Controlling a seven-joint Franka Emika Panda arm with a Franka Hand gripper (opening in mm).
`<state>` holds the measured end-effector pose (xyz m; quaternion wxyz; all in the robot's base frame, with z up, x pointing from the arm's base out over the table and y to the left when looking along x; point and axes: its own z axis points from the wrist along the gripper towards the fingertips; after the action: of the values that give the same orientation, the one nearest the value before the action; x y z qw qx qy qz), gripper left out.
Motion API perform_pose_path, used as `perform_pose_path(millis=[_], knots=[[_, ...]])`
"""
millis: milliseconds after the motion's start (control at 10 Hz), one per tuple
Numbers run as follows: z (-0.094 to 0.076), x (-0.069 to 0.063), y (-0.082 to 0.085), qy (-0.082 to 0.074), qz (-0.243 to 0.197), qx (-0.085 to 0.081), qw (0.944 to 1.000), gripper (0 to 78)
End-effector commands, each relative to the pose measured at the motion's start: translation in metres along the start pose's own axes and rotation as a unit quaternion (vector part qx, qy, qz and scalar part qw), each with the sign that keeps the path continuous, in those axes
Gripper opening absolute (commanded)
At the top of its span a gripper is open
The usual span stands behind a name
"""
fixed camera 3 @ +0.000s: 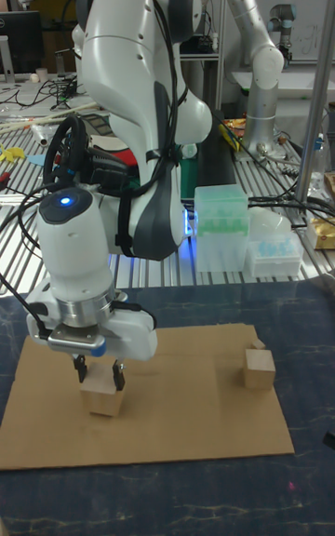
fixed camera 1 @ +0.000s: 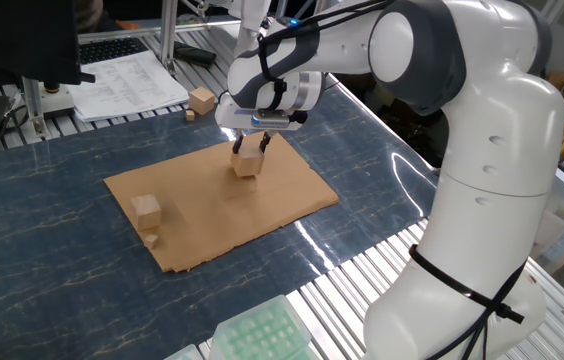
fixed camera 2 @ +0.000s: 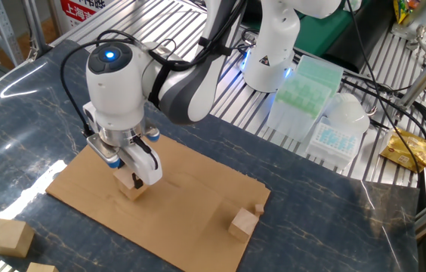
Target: Grab the block and place it at the designated location
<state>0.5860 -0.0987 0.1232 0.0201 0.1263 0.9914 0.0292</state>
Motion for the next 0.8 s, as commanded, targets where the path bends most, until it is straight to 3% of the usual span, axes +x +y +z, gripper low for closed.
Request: perform_pose_path(millis=[100,500,600,800], knots=[[-0.0015,-0.0013,-0.0001,-0.003,0.002,0.002,1.0000,2.0],[-0.0015,-0.0013,-0.0001,-0.003,0.003,0.003,1.0000,2.0],[-0.0015,-0.0013,-0.0001,-0.003,0.003,0.003,1.0000,77.5],[-0.0015,-0.0013,-0.0001,-0.003,0.003,0.003,1.0000,77.5]])
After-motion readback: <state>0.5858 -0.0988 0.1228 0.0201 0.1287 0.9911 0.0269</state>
